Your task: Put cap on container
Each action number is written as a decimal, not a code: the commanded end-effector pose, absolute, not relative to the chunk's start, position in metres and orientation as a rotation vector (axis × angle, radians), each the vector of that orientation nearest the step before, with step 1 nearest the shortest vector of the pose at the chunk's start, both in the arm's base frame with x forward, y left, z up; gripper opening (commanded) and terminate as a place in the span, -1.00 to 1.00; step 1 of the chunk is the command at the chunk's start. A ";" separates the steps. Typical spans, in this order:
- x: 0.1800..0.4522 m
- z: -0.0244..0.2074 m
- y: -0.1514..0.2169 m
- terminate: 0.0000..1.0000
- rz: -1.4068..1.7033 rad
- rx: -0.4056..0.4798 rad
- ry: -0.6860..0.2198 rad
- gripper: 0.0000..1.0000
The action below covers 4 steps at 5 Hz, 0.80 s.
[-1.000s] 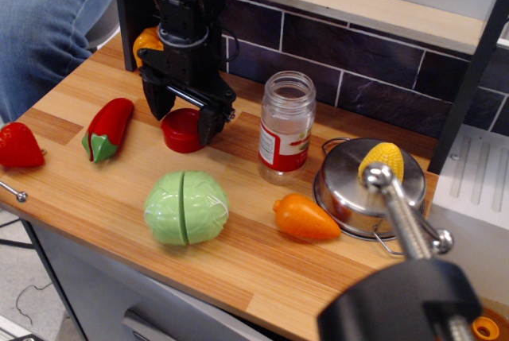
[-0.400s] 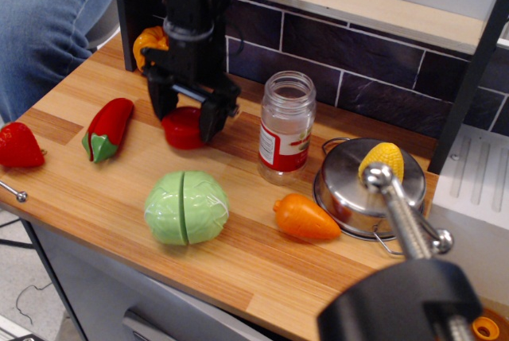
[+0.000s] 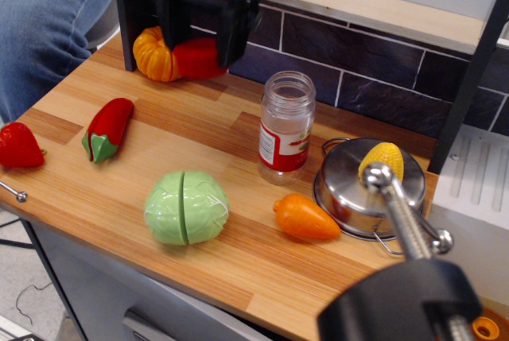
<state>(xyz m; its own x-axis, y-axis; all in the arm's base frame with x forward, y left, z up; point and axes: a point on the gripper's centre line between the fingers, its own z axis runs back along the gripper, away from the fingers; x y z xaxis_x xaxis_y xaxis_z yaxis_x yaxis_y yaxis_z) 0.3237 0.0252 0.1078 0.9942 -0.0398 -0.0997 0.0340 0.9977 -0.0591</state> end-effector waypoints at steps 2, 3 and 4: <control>0.336 0.158 -0.036 -1.00 0.019 -0.154 -0.076 -1.00; 0.337 0.151 -0.049 -1.00 0.027 -0.142 -0.083 -1.00; 0.332 0.141 -0.051 -1.00 0.012 -0.119 -0.076 -1.00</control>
<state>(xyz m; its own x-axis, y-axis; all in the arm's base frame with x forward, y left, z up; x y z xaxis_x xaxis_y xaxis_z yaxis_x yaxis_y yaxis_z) 0.3293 -0.0520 0.1175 0.9999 0.0136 0.0012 -0.0134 0.9941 -0.1073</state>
